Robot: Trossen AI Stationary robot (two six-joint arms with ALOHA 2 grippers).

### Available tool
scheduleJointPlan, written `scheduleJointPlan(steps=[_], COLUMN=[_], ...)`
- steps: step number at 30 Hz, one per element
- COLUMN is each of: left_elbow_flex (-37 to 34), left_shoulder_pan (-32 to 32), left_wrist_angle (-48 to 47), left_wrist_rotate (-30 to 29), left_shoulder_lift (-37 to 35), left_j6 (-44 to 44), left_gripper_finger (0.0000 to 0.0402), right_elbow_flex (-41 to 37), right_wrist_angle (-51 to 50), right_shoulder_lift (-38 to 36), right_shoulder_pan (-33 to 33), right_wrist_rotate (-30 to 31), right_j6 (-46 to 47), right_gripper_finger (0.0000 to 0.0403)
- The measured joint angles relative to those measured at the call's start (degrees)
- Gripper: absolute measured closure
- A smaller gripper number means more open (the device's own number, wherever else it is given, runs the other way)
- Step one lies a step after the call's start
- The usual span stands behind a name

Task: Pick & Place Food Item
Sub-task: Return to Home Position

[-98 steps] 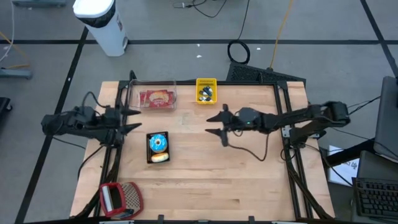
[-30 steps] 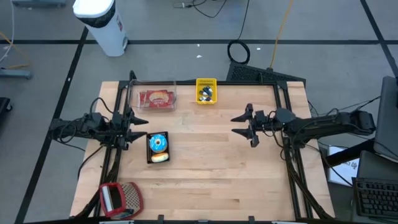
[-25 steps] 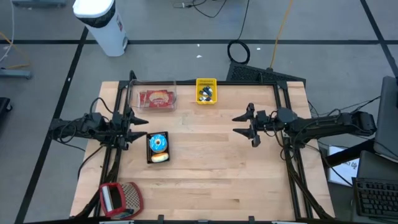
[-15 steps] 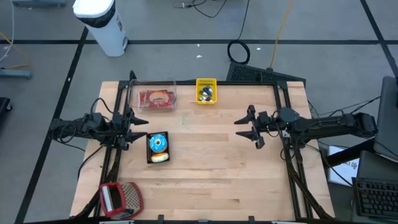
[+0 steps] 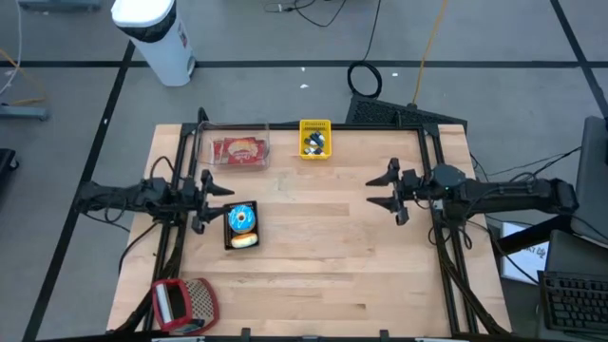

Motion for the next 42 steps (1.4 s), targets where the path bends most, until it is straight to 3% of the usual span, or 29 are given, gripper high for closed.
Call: scheduleJointPlan(steps=[6, 15, 19, 33, 42], left_elbow_flex=[-2.25, -2.49, -2.62, -6.06, -6.03], left_shoulder_pan=[0.0, 0.0, -0.06, 0.0, 0.0], left_wrist_angle=[1.39, 2.42, 2.67, 5.28, 5.95], left_wrist_rotate=[0.42, 2.66, 4.64, 3.58, 1.37], left_shoulder_lift=[-0.02, 0.0, -0.02, 0.0, 0.0], left_j6=[-0.23, -0.44, 0.2, 2.13, 2.16], left_gripper_finger=[0.016, 0.016, 0.016, 0.016, 0.016], right_elbow_flex=[-4.91, -19.82, -19.64, -19.81, -19.88], right_wrist_angle=[1.74, 22.73, 18.21, 5.59, -0.39], right_shoulder_lift=[-3.23, -6.86, -7.15, -8.02, -16.45], right_shoulder_pan=[0.02, 0.03, 0.05, -0.06, -0.06], right_wrist_rotate=[3.89, 3.87, 3.91, 5.09, 5.07], right_j6=[-0.08, 3.79, 3.34, -0.18, -2.55], right_gripper_finger=[0.0195, 0.0195, 0.0195, 0.0195, 0.0195])
